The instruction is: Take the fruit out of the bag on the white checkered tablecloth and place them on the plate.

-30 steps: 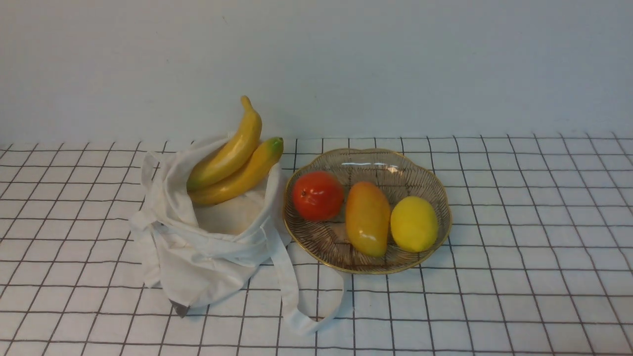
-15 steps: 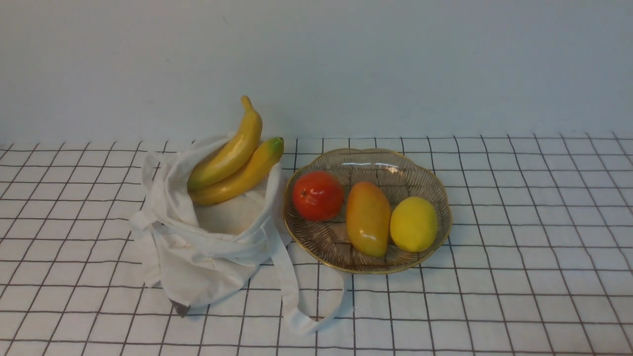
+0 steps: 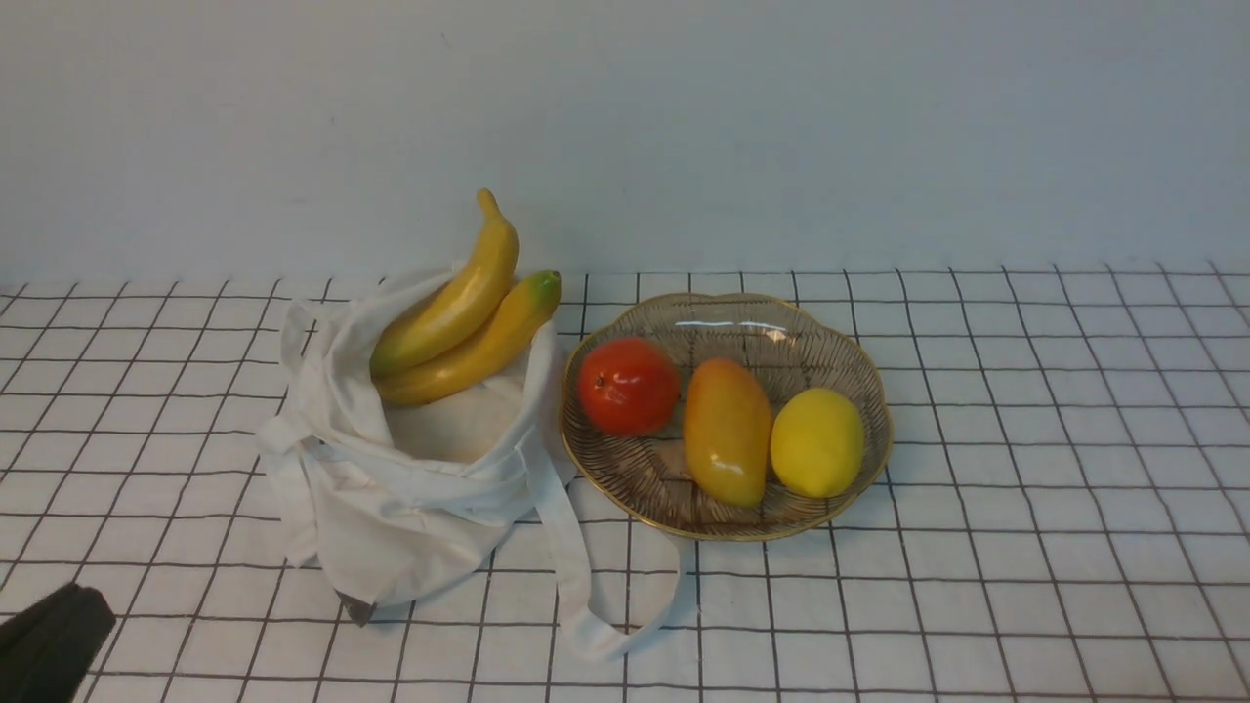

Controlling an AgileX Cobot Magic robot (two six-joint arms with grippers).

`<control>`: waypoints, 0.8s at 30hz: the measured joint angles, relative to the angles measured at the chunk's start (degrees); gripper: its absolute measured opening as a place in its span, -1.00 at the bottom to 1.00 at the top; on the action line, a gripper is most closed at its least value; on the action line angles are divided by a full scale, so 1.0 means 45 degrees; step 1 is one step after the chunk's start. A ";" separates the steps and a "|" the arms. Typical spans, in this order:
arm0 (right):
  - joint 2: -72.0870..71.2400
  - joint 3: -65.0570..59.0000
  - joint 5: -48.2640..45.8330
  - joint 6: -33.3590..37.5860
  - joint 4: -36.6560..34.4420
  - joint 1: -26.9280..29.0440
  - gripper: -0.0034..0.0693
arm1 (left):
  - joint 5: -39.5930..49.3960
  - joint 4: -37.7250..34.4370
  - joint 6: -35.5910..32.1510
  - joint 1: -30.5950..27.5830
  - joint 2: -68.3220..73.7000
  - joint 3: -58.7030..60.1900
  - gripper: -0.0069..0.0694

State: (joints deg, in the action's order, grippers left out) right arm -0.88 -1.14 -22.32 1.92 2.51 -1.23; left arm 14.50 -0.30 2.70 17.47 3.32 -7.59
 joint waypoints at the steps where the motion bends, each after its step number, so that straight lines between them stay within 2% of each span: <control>1: 0.0000 0.0000 0.0000 0.0000 0.0000 0.0000 -0.94 | -0.0053 -0.0305 -0.0291 -0.0438 0.0000 0.0226 -0.84; 2: 0.0000 0.0000 0.0000 0.0000 0.0010 0.0000 -0.94 | -0.0091 -0.0711 -0.0690 -0.1136 0.0000 0.0759 -0.84; 5: 0.0000 0.0000 0.0000 0.0000 0.0010 0.0000 -0.94 | -0.0060 -0.0917 -0.1346 -0.2138 0.0000 0.1754 -0.84; 8: 0.0000 0.0000 0.0000 0.0000 0.0010 0.0000 -0.94 | 0.0305 -0.0865 -0.1801 -0.2685 -0.0068 0.2035 -0.84; 13: 0.0000 0.0000 0.0000 0.0000 0.0010 0.0000 -0.94 | 0.1466 -0.0824 -0.2104 -0.2778 -0.0721 0.2045 -0.84; 24: 0.0000 0.0000 0.0000 0.0000 0.0010 0.0000 -0.94 | 0.1466 -0.0813 -0.2104 -0.2793 -0.0871 0.2045 -0.84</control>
State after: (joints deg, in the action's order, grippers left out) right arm -0.88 -1.14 -22.32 1.92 2.56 -1.23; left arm 21.09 -3.96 -6.76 4.90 -0.59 1.61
